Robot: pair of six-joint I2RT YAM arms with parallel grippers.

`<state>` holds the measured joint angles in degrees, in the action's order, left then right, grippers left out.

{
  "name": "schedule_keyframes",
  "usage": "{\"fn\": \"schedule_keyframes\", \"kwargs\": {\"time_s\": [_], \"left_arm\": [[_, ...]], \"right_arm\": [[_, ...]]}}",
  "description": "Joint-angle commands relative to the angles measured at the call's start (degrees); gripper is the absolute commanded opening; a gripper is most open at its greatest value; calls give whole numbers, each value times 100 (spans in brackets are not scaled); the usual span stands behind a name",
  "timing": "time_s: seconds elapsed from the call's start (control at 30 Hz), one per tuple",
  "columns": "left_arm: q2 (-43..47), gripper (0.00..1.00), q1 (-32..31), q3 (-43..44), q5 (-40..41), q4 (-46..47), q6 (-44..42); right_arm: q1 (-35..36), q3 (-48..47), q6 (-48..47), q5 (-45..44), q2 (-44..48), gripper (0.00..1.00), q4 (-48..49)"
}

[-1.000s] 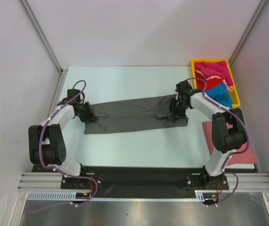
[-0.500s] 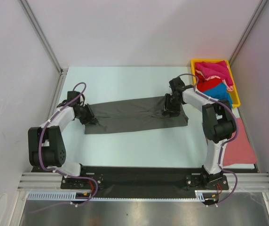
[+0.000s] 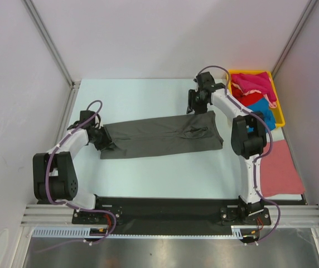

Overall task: Fold and stack the t-shirts
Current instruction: Fold the tshirt

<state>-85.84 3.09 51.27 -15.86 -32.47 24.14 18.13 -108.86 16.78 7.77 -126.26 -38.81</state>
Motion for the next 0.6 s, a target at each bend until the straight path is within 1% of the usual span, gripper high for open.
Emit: {"fn": "schedule_keyframes", "kwargs": {"time_s": [0.0, 0.03, 0.07, 0.1, 0.13, 0.17, 0.2, 0.23, 0.27, 0.3, 0.33, 0.37, 0.4, 0.43, 0.47, 0.53, 0.57], "left_arm": [[287, 28, -46, -20, -145, 109, 73], [279, 28, -46, -11, -154, 92, 73], [287, 28, -80, -3, -155, 109, 91], [296, 28, -107, 24, -172, 118, 82], [322, 24, -159, 59, -233, 135, 21], [357, 24, -447, 120, -260, 179, -162], [340, 27, -633, 338, -286, 197, -286], [305, 30, -835, 479, -295, 223, -383], [244, 31, -1237, 611, -330, 250, -480], [96, 32, -1441, 795, -426, 476, -480], [16, 32, -1617, 849, -531, 661, -428], [-89, 32, -1941, 902, -706, 837, -245], [-291, 32, -2092, 998, -734, 1195, -130], [-423, 29, -2224, 1078, -778, 1364, -33], [-546, 28, -2469, 1174, -883, 1488, 124], [-949, 25, -2708, 1508, -963, 1743, 248], [-1065, 24, -2935, 1640, -998, 1796, 266]], "right_arm": [[-3, 310, -210, 304, 706, 49, -795], [6, 565, -184, 304, 899, 49, -717], [-2, 1177, -166, 313, 1353, 50, -585], [-20, 1426, -148, 391, 1549, 50, -262], [-46, 1664, -122, 418, 1717, 51, -155], [-168, 1884, -9, 436, 1875, 53, -206], [-274, 2016, 79, 549, 1955, 53, -215], [-379, 2148, 167, 620, 2043, 53, -180], [-476, 2297, 238, 707, 2131, 53, -102], [-625, 2560, 247, 813, 2288, 52, 73], [-670, 2632, 204, 875, 2307, 49, 145], [-705, 2676, 160, 988, 2281, 42, 180], [-767, 2651, 125, 1251, 2220, 38, 137], [-767, 2624, 98, 1323, 2089, 35, 128], [-758, 2642, 63, 1367, 2061, 25, 145], [-732, 2720, 54, 1508, 1991, 16, 399], [-723, 2730, 80, 1543, 1965, 11, 557]]}}
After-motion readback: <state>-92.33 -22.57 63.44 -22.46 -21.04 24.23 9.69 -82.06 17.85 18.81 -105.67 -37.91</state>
